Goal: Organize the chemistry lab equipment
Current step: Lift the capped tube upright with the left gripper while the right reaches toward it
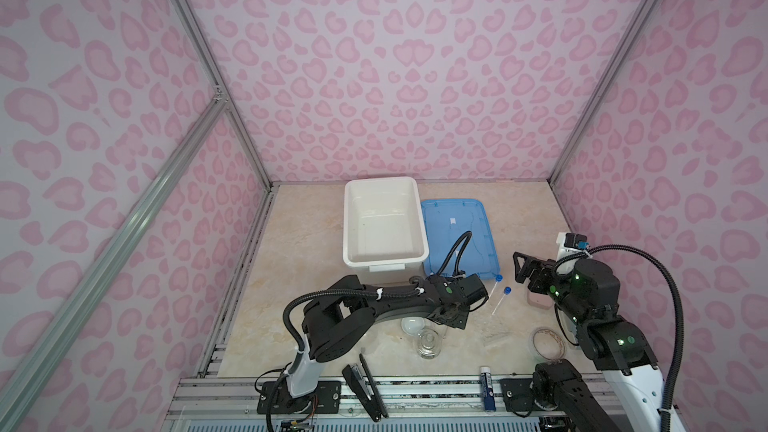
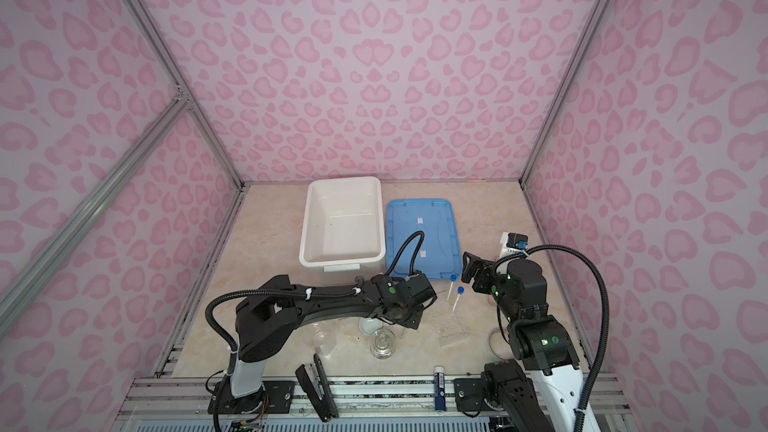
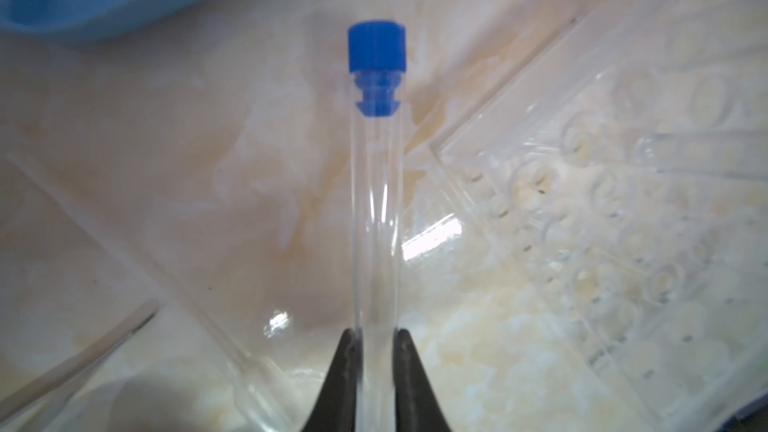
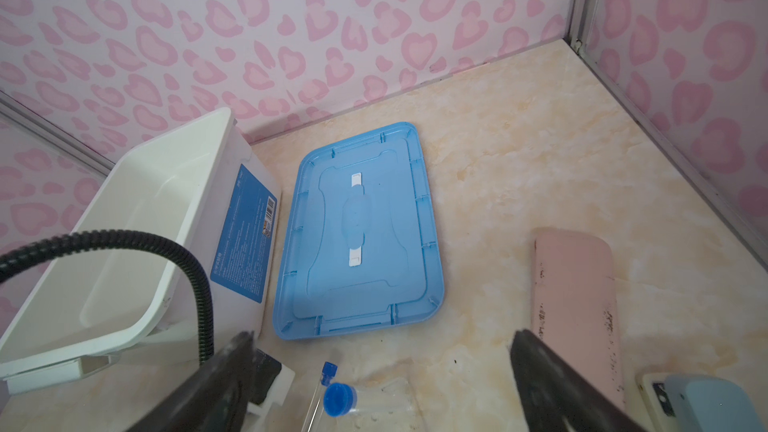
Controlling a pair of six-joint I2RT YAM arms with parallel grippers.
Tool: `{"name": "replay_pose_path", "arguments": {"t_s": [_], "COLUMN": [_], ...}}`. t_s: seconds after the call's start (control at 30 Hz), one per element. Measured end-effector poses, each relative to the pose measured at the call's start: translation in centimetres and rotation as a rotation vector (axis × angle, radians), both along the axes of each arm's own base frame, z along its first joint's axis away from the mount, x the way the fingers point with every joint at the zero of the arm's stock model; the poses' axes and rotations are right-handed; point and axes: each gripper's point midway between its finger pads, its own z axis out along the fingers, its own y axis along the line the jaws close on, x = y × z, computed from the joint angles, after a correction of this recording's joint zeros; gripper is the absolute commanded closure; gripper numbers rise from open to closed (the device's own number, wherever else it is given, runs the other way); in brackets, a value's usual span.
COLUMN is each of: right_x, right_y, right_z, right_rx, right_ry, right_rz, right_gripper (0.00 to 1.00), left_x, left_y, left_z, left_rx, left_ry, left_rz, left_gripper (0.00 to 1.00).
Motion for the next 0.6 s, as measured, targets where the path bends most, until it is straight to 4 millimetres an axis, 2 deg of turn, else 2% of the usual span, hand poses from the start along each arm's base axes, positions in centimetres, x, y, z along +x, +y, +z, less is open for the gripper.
{"name": "replay_pose_path", "arguments": {"t_s": [0.13, 0.3, 0.4, 0.5, 0.6], "right_x": [0.3, 1.2, 1.7, 1.7, 1.4], "right_y": [0.7, 2.2, 3.3, 4.4, 5.3], "right_z": [0.7, 1.2, 1.7, 2.9, 4.5], "right_rx": [0.011, 0.044, 0.081, 0.123, 0.17], "right_ry": [0.008, 0.029, 0.045, 0.055, 0.032], "right_rz": [0.036, 0.113, 0.163, 0.219, 0.26], "right_gripper": [0.03, 0.03, 0.04, 0.04, 0.05], "left_x": [0.8, 3.4, 3.8, 3.6, 3.0], "left_y": [-0.4, -0.7, -0.6, 0.3, 1.5], "left_z": [2.1, 8.1, 10.5, 11.6, 11.9], "left_rx": [-0.048, -0.178, -0.226, -0.248, -0.27], "left_ry": [-0.049, -0.16, -0.228, -0.281, -0.322], "left_rz": [-0.013, -0.013, -0.036, -0.066, -0.096], "left_gripper": [0.88, 0.88, 0.88, 0.88, 0.9]}}
